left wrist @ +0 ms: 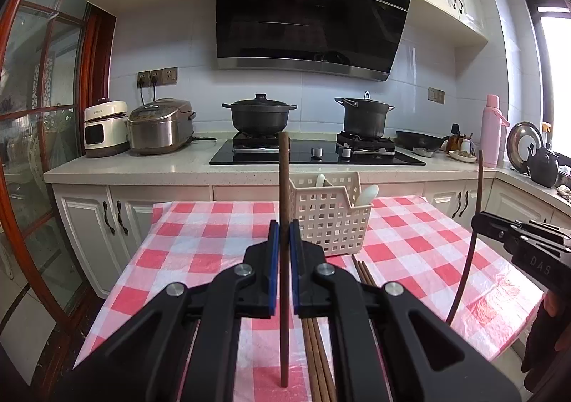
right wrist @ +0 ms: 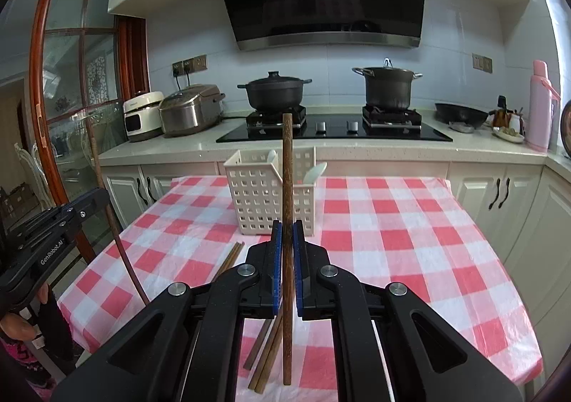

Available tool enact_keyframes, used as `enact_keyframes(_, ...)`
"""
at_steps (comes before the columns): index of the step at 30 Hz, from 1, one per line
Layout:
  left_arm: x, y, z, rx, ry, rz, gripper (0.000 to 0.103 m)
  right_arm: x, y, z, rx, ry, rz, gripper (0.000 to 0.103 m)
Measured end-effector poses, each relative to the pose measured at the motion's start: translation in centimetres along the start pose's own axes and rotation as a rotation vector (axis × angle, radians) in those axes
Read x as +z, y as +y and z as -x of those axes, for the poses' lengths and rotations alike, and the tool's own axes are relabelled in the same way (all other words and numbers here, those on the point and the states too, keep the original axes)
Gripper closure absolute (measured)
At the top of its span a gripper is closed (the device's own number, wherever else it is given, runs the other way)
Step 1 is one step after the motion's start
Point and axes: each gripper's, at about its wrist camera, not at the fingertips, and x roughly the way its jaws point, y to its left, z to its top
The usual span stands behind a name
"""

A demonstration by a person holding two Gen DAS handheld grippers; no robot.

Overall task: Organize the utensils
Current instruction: 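Lift the chopsticks upright and carry them over the caddy with both tools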

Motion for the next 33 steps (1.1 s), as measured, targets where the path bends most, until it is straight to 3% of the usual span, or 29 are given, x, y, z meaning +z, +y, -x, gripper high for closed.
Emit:
enact_keyframes(16, 4.0, -0.6, -3.7, -0.021, -0.029, -0.026, 0.097, 3.9, -0.4, -2.8, 0.016, -0.062, 0.012, 0.097)
enact_keyframes(26, 8.1, -1.2, -6.4, -0.084, -0.038, -0.015, 0.097, 7.6, -1.0, -5.8, 0.045, -0.110, 0.006, 0.097)
enact_keyframes(33, 12.3, -1.9, -8.3, -0.117, -0.087, -0.011, 0.097, 11.1, -1.4, -8.3, 0.053, -0.152, 0.012, 0.097)
